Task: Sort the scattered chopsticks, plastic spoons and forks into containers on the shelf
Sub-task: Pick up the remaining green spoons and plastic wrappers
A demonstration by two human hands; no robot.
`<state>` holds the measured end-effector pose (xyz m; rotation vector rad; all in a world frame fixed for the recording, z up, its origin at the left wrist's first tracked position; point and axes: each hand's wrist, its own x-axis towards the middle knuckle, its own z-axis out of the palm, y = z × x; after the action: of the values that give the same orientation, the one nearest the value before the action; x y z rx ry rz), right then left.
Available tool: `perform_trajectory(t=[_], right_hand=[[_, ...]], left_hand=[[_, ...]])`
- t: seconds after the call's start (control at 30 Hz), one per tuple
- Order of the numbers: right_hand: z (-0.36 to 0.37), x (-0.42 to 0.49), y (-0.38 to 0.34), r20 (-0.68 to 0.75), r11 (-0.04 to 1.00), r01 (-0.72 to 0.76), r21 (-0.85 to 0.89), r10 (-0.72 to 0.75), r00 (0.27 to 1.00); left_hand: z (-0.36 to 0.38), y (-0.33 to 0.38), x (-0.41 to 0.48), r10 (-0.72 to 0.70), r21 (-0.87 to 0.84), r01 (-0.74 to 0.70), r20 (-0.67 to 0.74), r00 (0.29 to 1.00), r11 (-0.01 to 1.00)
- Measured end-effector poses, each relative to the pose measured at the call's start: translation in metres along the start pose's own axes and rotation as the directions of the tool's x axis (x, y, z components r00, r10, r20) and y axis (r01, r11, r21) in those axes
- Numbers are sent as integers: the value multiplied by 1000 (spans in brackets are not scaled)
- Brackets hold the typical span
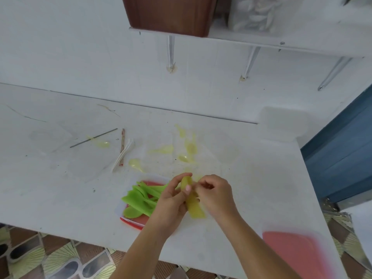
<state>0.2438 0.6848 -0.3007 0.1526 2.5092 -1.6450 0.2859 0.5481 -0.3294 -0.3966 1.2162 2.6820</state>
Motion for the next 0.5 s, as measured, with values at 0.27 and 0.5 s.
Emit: perform_trajectory(t=[0.27,0.5], right_hand=[[19,80,56,183,723,44,-689,115,976],[22,78,40,111,910,13,-415,37,993]], left_hand=[[-15,41,15,92,-25,-93,-22,996,995],[-32,59,20,94,36,-92,-46,995,995]])
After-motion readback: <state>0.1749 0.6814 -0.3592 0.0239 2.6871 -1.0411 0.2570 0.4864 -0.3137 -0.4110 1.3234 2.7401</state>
